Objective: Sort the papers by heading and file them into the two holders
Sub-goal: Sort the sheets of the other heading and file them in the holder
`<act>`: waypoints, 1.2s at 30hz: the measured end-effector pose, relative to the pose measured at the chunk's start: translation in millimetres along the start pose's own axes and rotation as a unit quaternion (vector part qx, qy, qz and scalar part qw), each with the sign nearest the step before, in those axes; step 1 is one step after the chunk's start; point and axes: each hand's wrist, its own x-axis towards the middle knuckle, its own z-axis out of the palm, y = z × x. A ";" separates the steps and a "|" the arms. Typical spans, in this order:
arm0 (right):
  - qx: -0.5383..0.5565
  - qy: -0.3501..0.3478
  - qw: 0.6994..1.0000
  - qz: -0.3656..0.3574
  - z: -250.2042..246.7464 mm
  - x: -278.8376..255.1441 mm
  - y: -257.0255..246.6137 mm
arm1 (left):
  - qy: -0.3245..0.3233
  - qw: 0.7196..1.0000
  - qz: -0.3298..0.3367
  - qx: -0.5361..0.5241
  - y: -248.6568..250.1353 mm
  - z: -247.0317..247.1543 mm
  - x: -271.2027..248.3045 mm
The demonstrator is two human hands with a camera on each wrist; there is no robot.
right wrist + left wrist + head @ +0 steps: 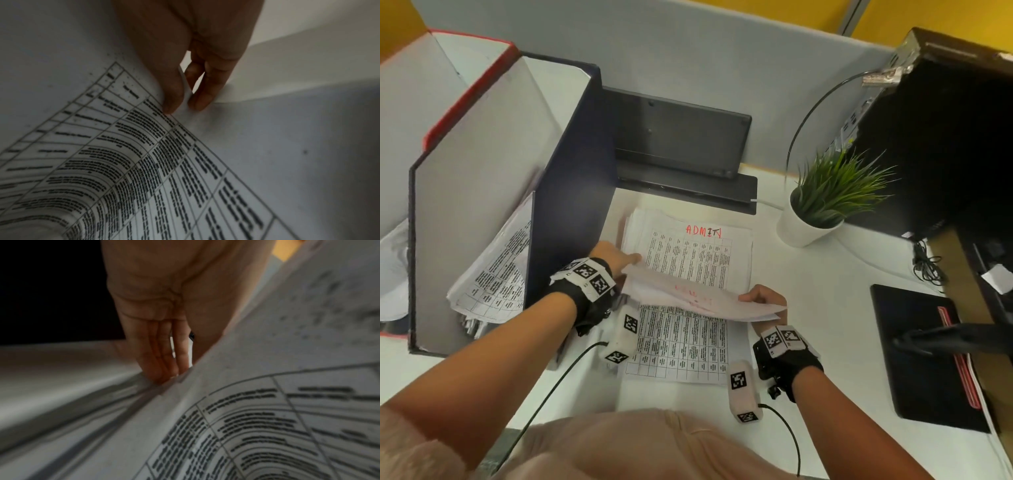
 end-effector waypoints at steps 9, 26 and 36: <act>-0.021 -0.009 1.000 -0.008 -2.1 -1.0 2.1 | 0.006 0.999 0.034 0.033 1.5 0.7 0.4; -0.021 0.025 0.999 0.013 0.7 7.1 10.3 | 0.130 0.922 0.246 0.270 -5.1 7.5 -27.5; 0.020 0.062 0.997 0.051 1.6 3.5 3.3 | 0.009 0.958 0.238 -0.158 -21.3 18.7 -30.4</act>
